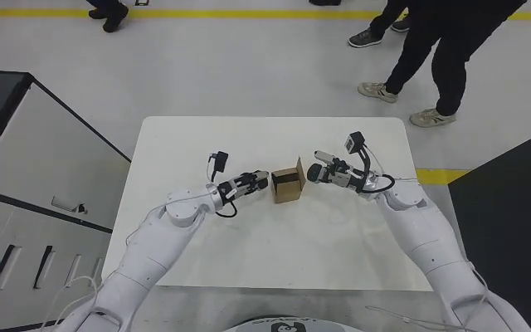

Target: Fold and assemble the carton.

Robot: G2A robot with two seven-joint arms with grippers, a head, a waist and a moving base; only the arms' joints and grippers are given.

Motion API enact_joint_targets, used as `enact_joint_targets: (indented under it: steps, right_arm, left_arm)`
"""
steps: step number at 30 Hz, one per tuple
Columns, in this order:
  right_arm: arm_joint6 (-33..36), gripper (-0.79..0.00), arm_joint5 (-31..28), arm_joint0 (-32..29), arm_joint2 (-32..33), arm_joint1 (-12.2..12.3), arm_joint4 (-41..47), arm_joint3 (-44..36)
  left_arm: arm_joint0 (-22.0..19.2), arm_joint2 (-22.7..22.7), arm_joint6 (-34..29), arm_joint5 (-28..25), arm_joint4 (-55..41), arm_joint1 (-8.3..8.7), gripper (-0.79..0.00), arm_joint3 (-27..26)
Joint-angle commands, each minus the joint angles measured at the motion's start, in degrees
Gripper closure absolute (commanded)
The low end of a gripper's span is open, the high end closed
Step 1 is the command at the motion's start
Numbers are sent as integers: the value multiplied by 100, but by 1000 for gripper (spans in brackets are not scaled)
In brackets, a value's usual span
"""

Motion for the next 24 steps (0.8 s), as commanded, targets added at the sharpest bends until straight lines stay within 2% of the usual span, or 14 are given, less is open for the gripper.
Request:
enact_joint_targets:
  steps: [1,10,20,24]
  right_arm:
    - [0,-785,0,0,0,0,0,0]
    - [0,-785,0,0,0,0,0,0]
    - [0,-785,0,0,0,0,0,0]
    - [39,-785,115,132,58,51,-525,-335]
  left_arm:
    - [-50,67,118,46,344,-6,0,91]
    - [-17,182,249,159,479,-41,0,200]
    - [-277,499,329,31,257,-223,0,610]
    - [-374,572,315,-12,217,-277,0,736]
